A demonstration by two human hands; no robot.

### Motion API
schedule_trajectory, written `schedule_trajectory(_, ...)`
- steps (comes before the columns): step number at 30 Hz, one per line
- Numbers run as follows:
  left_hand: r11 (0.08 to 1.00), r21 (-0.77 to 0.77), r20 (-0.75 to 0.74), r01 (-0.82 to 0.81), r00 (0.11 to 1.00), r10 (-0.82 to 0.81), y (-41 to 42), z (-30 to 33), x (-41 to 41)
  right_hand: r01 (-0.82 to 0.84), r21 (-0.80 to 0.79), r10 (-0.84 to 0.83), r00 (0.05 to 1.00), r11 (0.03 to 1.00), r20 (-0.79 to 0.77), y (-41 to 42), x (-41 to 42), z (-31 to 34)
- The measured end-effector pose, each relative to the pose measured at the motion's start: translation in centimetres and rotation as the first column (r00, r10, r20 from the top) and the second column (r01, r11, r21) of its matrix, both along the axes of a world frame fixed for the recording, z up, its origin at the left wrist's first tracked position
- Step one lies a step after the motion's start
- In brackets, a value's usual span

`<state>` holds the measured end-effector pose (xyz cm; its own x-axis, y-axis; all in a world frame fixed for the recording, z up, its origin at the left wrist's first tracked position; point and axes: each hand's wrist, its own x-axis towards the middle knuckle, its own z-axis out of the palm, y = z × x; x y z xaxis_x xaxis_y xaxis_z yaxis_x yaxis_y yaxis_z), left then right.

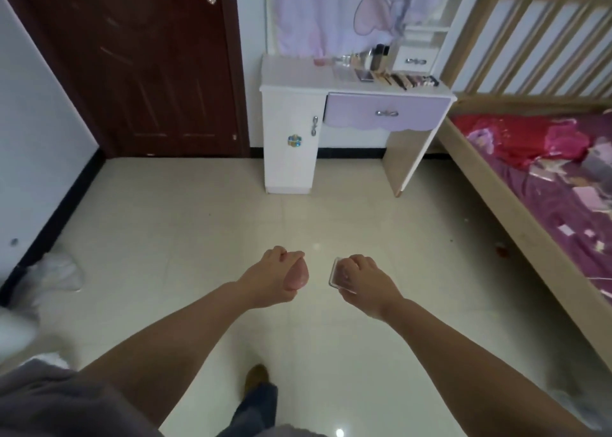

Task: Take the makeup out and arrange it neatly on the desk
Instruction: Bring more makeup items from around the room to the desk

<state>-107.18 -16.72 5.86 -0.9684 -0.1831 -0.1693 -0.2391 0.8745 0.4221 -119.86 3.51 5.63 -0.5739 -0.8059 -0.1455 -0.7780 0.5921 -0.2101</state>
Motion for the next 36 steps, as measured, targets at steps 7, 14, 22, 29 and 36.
schedule_trajectory(7, 1.0, 0.005, 0.031, 0.02, 0.999, -0.02, -12.0, 2.0, -13.7, 0.048, -0.013, -0.047, 0.998, 0.999, 0.037, -11.0, -11.8, 1.3)
schedule_trajectory(14, 0.995, -0.024, 0.019, 0.094, 0.995, -0.094, -19.2, 0.8, -29.7, 0.053, -0.013, -0.053, 0.999, 0.998, -0.003, -18.3, -28.1, 0.6)
schedule_trajectory(22, 1.0, -0.014, -0.011, -0.011, 1.0, 0.011, -27.4, 1.7, -48.9, -0.02, -0.02, 0.02, 1.0, 1.0, -0.011, -27.0, -49.4, 2.0)
schedule_trajectory(29, 0.994, 0.036, 0.012, -0.106, 0.994, 0.106, -36.4, 1.4, -60.3, -0.079, 0.004, 0.079, 0.997, 0.997, 0.006, -36.2, -62.9, 2.4)
schedule_trajectory(36, 0.999, 0.036, 0.055, -0.035, 0.998, 0.033, -45.8, 0.8, -74.3, 0.041, -0.021, -0.04, 0.998, 0.999, 0.045, -45.1, -74.3, 0.7)
